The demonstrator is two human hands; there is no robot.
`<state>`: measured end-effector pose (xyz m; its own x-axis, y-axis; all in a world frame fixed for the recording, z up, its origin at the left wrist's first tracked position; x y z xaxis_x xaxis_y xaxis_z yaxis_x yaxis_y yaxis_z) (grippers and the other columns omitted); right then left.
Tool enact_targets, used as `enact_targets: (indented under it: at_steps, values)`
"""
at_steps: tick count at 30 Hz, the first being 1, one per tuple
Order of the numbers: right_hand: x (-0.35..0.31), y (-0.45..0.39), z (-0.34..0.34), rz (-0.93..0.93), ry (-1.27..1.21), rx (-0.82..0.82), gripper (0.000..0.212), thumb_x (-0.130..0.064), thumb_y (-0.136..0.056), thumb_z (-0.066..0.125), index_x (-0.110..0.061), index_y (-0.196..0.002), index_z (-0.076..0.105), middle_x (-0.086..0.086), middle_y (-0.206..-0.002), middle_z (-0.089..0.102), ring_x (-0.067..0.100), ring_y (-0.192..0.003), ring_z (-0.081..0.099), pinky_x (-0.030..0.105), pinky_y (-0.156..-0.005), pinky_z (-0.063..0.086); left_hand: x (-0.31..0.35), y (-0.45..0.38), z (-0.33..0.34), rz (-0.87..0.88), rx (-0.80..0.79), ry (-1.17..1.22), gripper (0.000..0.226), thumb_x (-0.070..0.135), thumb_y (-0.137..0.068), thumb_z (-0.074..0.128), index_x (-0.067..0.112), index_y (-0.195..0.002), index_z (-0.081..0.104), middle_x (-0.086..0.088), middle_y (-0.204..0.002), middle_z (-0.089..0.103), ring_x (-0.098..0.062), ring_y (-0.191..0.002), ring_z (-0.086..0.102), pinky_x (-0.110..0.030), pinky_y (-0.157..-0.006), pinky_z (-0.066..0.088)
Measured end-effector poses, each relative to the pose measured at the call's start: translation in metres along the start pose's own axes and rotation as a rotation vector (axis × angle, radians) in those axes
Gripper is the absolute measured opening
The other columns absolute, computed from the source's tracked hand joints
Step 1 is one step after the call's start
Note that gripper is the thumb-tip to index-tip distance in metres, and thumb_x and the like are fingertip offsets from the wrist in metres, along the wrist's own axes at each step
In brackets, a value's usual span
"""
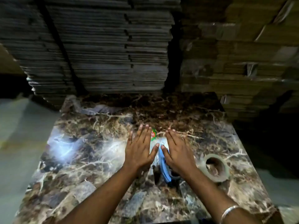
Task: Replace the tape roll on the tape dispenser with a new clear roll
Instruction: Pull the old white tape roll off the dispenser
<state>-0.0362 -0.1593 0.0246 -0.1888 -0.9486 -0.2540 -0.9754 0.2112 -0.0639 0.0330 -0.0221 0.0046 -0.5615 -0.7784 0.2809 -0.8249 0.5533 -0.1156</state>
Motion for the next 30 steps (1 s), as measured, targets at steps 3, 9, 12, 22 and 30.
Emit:
enact_targets:
  at_steps: [3, 9, 12, 22, 30]
  values:
    - [0.020, 0.020, 0.029, 0.052, -0.085, 0.001, 0.055, -0.042, -0.093, 0.040, -0.007, -0.130, 0.059, 0.015, -0.138, 0.057, 0.032, -0.126, 0.054, 0.048, -0.101, 0.047, 0.005, 0.018, 0.033, 0.002, -0.022, 0.013, 0.067, 0.057, -0.091, 0.037, 0.015, -0.141, 0.047, -0.003, -0.145, 0.053, -0.020, -0.138, 0.043, -0.044, -0.116, 0.009]
    - [0.050, 0.059, 0.076, 0.247, -0.298, 0.235, 0.042, -0.042, -0.092, 0.044, -0.014, -0.111, 0.067, 0.007, -0.106, 0.060, 0.028, -0.098, 0.055, 0.035, -0.084, 0.043, 0.014, 0.038, 0.078, -0.010, -0.059, 0.239, 0.078, 0.067, -0.086, 0.031, 0.019, -0.147, 0.035, 0.002, -0.145, 0.051, -0.014, -0.135, 0.045, -0.047, -0.120, 0.009]
    - [0.056, 0.059, 0.091, 0.268, -0.487, 0.348, 0.038, -0.039, -0.090, 0.047, -0.015, -0.108, 0.069, 0.003, -0.098, 0.063, 0.023, -0.093, 0.059, 0.035, -0.081, 0.046, 0.013, 0.028, 0.086, 0.028, 0.013, 0.366, 0.073, 0.063, -0.084, 0.037, 0.024, -0.145, 0.037, 0.005, -0.141, 0.055, -0.014, -0.129, 0.050, -0.050, -0.116, 0.021]
    - [0.049, 0.070, 0.099, 0.246, -0.655, 0.578, 0.033, -0.032, -0.085, 0.050, -0.018, -0.104, 0.073, 0.003, -0.095, 0.066, 0.009, -0.083, 0.061, 0.019, -0.075, 0.045, 0.006, 0.033, 0.094, 0.246, 0.120, 0.840, 0.053, 0.052, -0.086, 0.051, 0.034, -0.136, 0.046, 0.007, -0.121, 0.069, -0.004, -0.112, 0.064, -0.038, -0.095, 0.051]
    - [0.038, 0.076, 0.079, 0.125, -0.566, 0.638, 0.022, -0.030, -0.087, 0.061, -0.015, -0.101, 0.070, 0.003, -0.093, 0.073, 0.021, -0.086, 0.066, 0.031, -0.073, 0.049, 0.011, 0.044, 0.073, 0.412, 0.079, 0.787, 0.068, 0.058, -0.078, 0.054, 0.024, -0.136, 0.048, 0.000, -0.125, 0.065, -0.015, -0.115, 0.060, -0.036, -0.101, 0.045]
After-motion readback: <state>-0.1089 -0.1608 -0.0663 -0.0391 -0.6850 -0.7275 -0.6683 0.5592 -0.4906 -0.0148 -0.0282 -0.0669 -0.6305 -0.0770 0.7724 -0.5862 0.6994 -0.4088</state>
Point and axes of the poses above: each hand's wrist, its own y-axis away from the middle knuckle, its own z-axis out of the palm, x = y × z, the point moved 4 cm from there along -y, towards the middle knuckle
